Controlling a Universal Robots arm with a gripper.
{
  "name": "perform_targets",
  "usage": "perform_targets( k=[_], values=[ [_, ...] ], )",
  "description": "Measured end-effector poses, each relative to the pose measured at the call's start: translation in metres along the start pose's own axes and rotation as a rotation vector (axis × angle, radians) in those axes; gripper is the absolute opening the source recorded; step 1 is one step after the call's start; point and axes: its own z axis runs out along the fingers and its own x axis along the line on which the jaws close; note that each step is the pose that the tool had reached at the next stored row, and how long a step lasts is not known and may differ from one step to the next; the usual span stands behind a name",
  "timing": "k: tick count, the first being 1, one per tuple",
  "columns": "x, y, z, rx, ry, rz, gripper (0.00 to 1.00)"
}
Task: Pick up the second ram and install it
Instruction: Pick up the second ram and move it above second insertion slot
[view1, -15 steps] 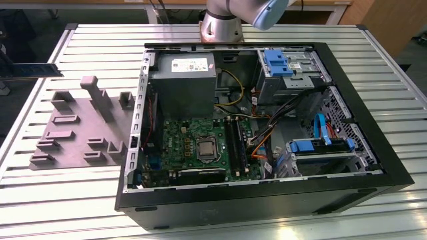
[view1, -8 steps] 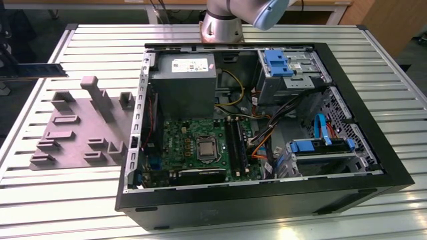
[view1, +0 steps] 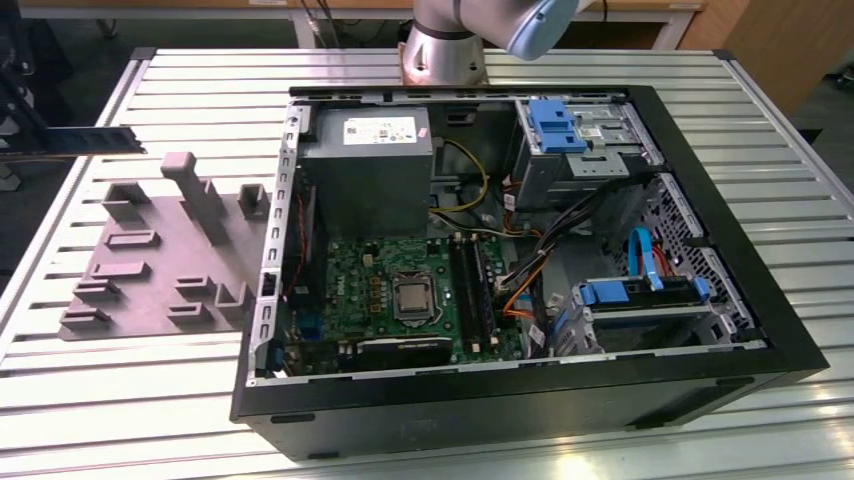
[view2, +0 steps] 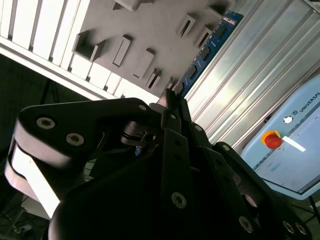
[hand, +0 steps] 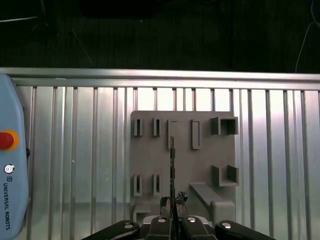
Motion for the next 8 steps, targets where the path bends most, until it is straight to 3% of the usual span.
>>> perform_targets(
  k=[8],
  values=[
    [-0.0001,-0.0090,-0.0004,0.0000,0.0000,0.000,0.14]
  ],
)
